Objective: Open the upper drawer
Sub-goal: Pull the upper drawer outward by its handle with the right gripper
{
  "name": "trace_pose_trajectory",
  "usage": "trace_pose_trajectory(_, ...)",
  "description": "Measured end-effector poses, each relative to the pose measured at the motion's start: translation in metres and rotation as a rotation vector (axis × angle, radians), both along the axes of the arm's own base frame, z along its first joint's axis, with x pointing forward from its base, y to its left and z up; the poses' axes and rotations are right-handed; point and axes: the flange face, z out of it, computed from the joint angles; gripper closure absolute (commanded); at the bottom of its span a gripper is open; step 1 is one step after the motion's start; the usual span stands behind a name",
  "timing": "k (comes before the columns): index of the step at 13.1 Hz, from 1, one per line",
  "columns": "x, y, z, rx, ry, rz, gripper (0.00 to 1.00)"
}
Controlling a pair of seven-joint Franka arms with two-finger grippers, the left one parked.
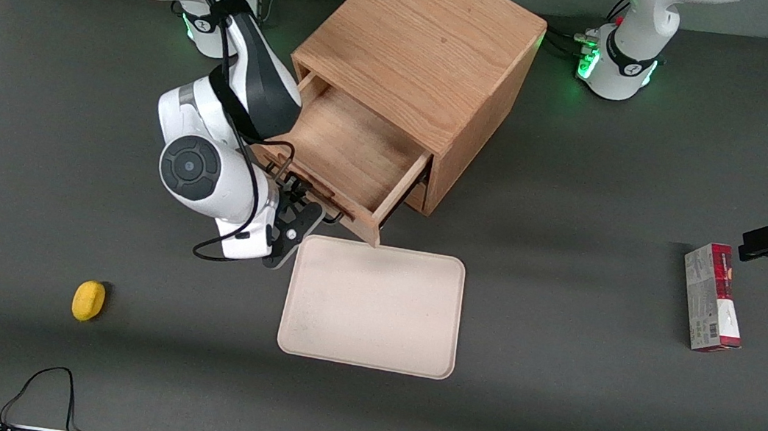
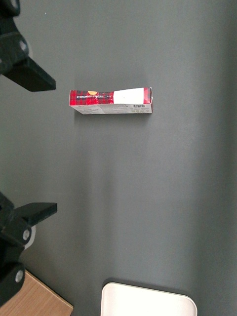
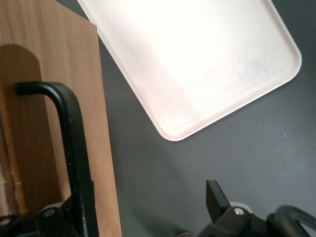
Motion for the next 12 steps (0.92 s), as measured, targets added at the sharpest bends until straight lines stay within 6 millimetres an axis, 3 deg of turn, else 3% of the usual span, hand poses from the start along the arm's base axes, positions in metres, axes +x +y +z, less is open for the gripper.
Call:
trace_pose_trajectory(6, 0.032, -0.019, 0.008, 0.024, -0.043, -0.017, 0.0)
trace_pose_trajectory(12, 0.05, -0.037, 0.007, 0.036, -0.064, -0.009, 0.0)
